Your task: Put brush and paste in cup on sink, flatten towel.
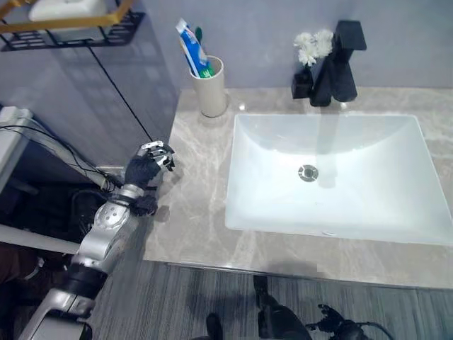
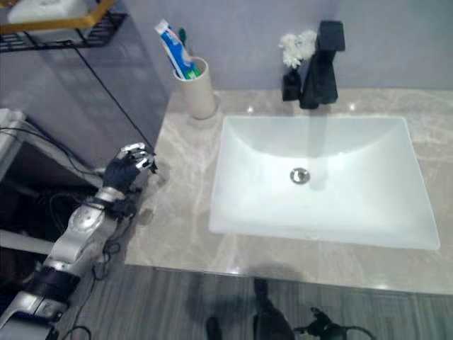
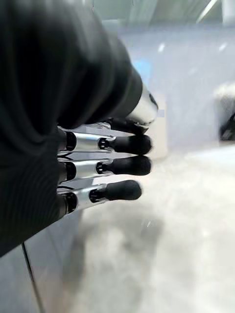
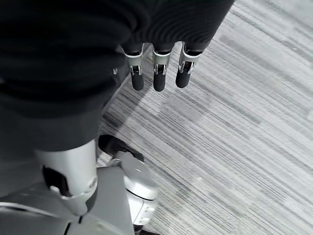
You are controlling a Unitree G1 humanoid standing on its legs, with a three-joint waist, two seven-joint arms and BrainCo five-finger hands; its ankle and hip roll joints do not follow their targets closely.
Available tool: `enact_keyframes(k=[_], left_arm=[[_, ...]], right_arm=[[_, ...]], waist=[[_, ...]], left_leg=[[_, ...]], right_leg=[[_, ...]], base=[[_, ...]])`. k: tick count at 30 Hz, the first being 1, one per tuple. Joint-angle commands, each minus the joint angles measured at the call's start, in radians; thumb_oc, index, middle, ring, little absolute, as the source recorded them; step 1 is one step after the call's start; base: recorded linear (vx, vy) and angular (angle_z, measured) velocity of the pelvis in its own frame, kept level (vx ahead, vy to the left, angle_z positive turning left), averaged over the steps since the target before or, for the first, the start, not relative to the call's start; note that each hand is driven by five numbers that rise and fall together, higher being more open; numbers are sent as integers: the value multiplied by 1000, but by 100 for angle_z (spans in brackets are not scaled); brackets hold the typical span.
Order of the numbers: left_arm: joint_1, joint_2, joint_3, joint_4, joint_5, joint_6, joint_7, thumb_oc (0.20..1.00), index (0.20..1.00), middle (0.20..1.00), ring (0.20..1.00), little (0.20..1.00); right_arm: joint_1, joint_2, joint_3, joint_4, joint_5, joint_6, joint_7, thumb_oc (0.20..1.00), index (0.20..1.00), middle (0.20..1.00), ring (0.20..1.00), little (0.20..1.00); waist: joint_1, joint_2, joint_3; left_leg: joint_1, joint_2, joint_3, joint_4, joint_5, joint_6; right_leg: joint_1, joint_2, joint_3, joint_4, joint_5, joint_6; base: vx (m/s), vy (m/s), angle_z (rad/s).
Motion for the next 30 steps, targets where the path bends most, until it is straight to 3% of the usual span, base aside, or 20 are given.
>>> enact_keyframes(k=[1,4,9,22,30], left_arm=[[-42,36,33,-5,66,-42,70,200,200,200,200,200],[-147,56,-13,109,174,-30,98,200,200,200,200,200],[-283,36,-58,291,203,-18,140,200,200,200,200,200],[-426,17,-82,502,199,-12,194,200,200,200,200,200],[-518,50,-120,629,301,6,226,200,200,200,200,200]], right_arm=[[-15,-2,30,12,32,9,-22,1000,1000,1000,1000,1000],[-20,-9,33,14,51,6,-25,1000,1000,1000,1000,1000],[-38,-23,46,2,67,4,-33,1000,1000,1000,1000,1000],[-5,-25,62,-33,97,-13,-28,1000,1000,1000,1000,1000],[9,-30,87,-44,81,-22,-23,1000,1000,1000,1000,1000]], waist=[[-26,-27,22],[-37,-29,41],[-54,-30,38],[-89,-25,19],[-106,-21,22]], left_leg=[[-23,-7,-25,4,66,-4],[-45,2,-26,4,70,-6],[-58,9,-11,4,65,-10],[-35,36,26,4,67,-34],[-41,49,32,4,85,-47]], right_leg=[[40,-48,18,93,-116,98],[-12,-36,18,145,-132,92],[-56,-21,29,176,-143,89],[-71,10,45,175,-155,82],[-93,27,43,190,-163,76]], base=[[-63,-30,-3],[-15,-10,0],[3,-13,-2],[38,-24,-12],[8,-27,-7]])
